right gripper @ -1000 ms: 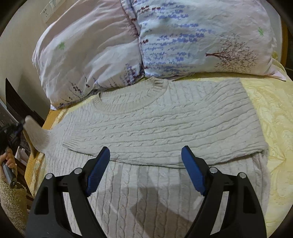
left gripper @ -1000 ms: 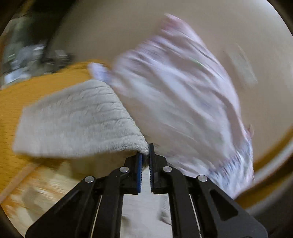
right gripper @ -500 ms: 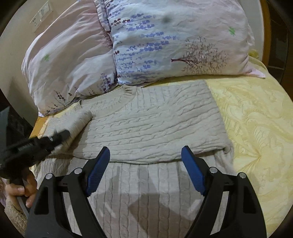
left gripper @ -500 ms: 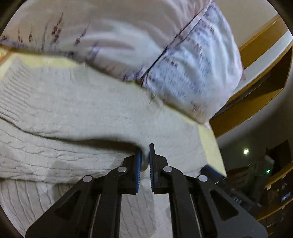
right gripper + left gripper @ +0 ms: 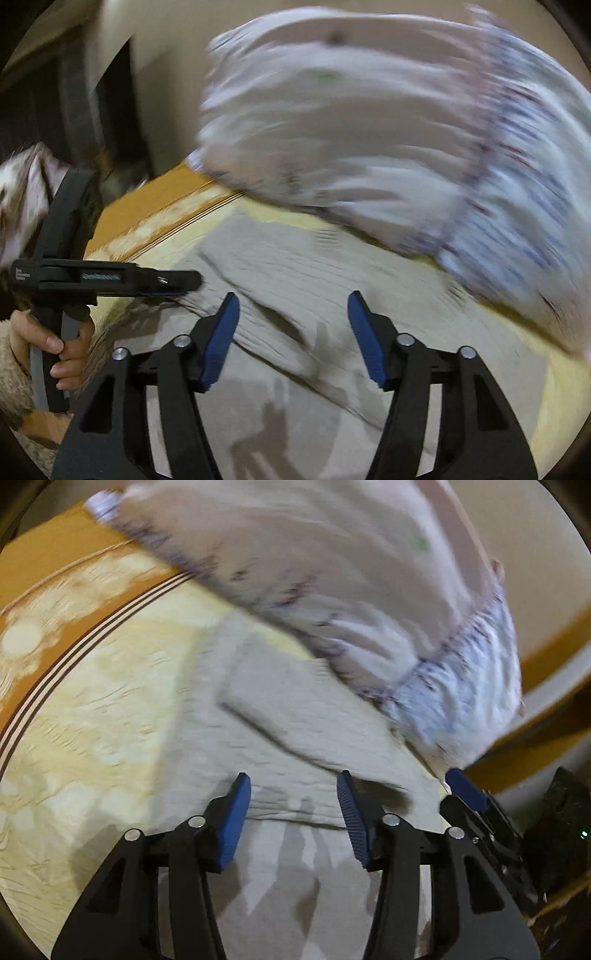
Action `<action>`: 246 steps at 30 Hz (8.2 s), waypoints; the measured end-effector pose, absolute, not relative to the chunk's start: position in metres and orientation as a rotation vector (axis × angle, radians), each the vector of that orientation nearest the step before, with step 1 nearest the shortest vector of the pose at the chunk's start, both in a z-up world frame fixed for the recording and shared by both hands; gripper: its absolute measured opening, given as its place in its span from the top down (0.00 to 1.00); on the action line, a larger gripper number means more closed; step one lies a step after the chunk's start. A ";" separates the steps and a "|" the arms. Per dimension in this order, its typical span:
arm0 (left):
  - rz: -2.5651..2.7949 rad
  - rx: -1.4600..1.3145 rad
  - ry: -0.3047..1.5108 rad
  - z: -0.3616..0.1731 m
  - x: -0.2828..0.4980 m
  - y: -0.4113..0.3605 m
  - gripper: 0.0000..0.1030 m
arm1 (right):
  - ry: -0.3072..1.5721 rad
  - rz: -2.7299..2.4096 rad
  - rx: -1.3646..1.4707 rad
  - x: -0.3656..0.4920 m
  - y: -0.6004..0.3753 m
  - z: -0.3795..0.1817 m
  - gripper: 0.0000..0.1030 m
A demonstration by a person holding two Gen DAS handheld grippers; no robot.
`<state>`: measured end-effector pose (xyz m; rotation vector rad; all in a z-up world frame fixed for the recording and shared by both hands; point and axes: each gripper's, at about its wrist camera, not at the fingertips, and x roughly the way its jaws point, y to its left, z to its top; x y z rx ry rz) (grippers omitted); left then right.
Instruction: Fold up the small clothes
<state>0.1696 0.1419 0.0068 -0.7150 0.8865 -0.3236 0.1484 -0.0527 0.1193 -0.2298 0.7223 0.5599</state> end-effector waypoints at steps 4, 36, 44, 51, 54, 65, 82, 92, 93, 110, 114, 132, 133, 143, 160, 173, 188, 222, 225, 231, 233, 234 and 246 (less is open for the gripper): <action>-0.297 -0.740 0.890 -0.003 0.167 0.154 0.66 | 0.764 0.610 -0.337 0.169 0.001 0.100 0.54; -0.306 -0.683 0.873 -0.005 0.166 0.155 0.72 | 0.697 0.124 0.389 0.156 -0.214 0.089 0.95; -0.304 -0.668 0.884 -0.004 0.167 0.153 0.72 | 0.835 0.154 0.764 0.155 -0.279 0.037 0.75; -0.300 -0.661 0.891 -0.003 0.168 0.152 0.72 | 0.820 0.120 0.881 0.159 -0.304 0.031 0.65; -0.299 -0.660 0.891 -0.004 0.168 0.152 0.72 | 0.843 0.071 0.864 0.159 -0.309 0.028 0.84; -0.306 -0.632 0.891 -0.002 0.168 0.148 0.68 | 0.780 -0.049 0.632 0.137 -0.299 0.050 0.94; -0.430 -0.604 0.867 0.006 0.079 0.195 0.51 | 0.828 0.110 0.710 0.029 -0.358 0.047 0.40; -0.486 -0.631 0.880 -0.005 0.026 0.197 0.51 | 0.907 0.230 0.768 -0.025 -0.359 0.021 0.58; -0.489 -0.633 0.878 -0.006 0.022 0.196 0.51 | 0.909 0.240 0.768 -0.028 -0.357 0.020 0.60; -0.616 -0.763 0.857 -0.026 -0.041 0.187 0.63 | 0.952 0.498 0.864 -0.086 -0.329 -0.001 0.82; -0.660 -0.753 0.883 -0.027 -0.050 0.178 0.64 | 0.963 0.519 0.842 -0.097 -0.326 0.000 0.82; -0.637 -0.604 0.843 0.003 -0.036 0.167 0.94 | 0.685 0.401 0.572 -0.093 -0.312 0.066 0.94; -0.624 -0.600 0.830 0.008 -0.031 0.170 0.94 | 0.666 0.385 0.556 -0.092 -0.312 0.071 0.94; -0.516 -0.523 0.691 0.058 0.017 0.177 0.94 | 0.506 0.267 0.386 -0.063 -0.308 0.114 0.94; -0.405 -0.400 0.591 0.113 0.163 0.141 0.94 | 0.461 0.189 0.318 0.072 -0.305 0.159 0.94; -0.343 -0.512 0.796 0.039 0.243 0.137 0.94 | 0.711 0.110 0.420 0.176 -0.317 0.088 0.94; -0.395 -0.732 0.844 0.024 0.280 0.145 0.45 | 0.769 0.065 0.627 0.229 -0.339 0.066 0.45; -0.283 -0.423 0.856 0.020 0.173 0.156 0.92 | 0.754 0.008 0.420 0.099 -0.341 0.080 0.91; -0.288 -0.425 0.857 0.019 0.167 0.159 0.93 | 0.786 -0.022 0.409 0.095 -0.341 0.073 0.91; -0.286 -0.443 0.866 0.011 0.167 0.161 0.92 | 0.843 -0.076 0.407 0.091 -0.339 0.052 0.91; -0.287 -0.435 0.864 0.010 0.167 0.160 0.92 | 0.847 -0.092 0.392 0.090 -0.335 0.050 0.91; -0.288 -0.437 0.865 0.010 0.167 0.160 0.92 | 0.853 -0.098 0.390 0.090 -0.333 0.049 0.91; -0.319 -0.516 0.852 0.012 0.163 0.169 0.92 | 0.864 -0.146 0.354 0.091 -0.324 0.058 0.65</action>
